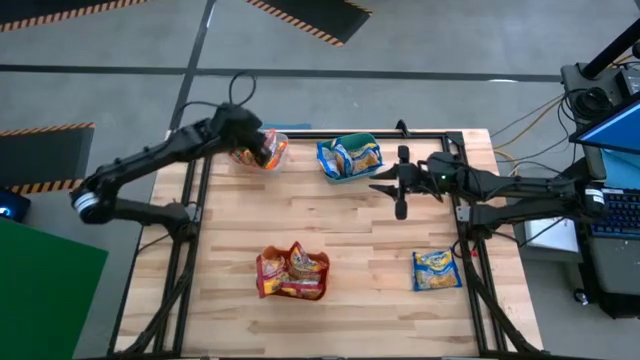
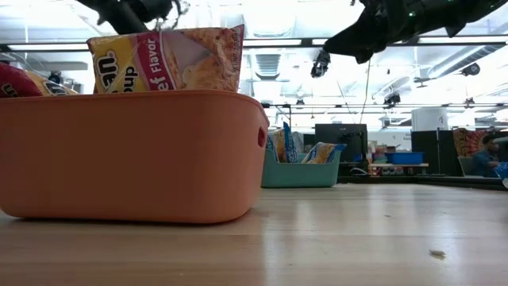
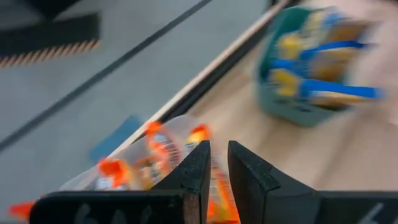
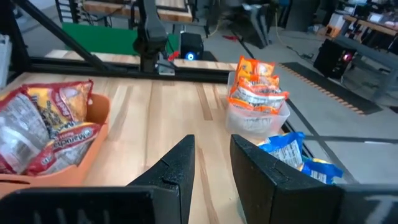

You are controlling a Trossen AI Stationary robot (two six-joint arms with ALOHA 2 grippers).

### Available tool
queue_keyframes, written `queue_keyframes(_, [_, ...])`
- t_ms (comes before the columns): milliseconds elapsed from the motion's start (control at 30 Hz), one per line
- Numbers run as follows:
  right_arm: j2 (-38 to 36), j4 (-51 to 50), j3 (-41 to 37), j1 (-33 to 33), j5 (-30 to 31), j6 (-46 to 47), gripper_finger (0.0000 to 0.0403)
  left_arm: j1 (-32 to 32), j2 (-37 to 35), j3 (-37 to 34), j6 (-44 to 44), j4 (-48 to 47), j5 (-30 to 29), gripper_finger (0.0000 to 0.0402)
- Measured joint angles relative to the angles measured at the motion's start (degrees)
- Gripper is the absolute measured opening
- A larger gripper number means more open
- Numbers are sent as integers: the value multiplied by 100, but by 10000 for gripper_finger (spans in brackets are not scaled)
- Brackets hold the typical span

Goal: Sort Maruchan noodles
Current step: Put the blue noodle pack into the green bin

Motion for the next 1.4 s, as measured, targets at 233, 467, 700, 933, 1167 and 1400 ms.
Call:
queue_keyframes(233, [-555, 298, -585, 11, -40, 137, 91, -687, -1148, -938, 763, 663, 1501, 38])
queue_keyframes(467, [-805, 75, -838, 14, 86, 1986, 91, -939, -1707, -1814, 836, 2303, 2715, 38])
queue_keyframes(700, [-616, -460, -500, 82, -846, 3826, 91, -956, -1742, -2243, 666, 3174, 2717, 39])
queue_keyframes(933, [60, -2642, 542, 797, -1157, 5573, 91, -956, -1722, -2363, 519, 3267, 2681, 39])
queue_keyframes(1167, [1100, -6683, 1712, 1975, -1236, 7275, 91, -956, -1692, -2324, 321, 3255, 2673, 39])
queue_keyframes(1400, [1950, -7570, 1753, 3364, -1774, 8216, 91, -956, -1690, -2324, 235, 3249, 2671, 39])
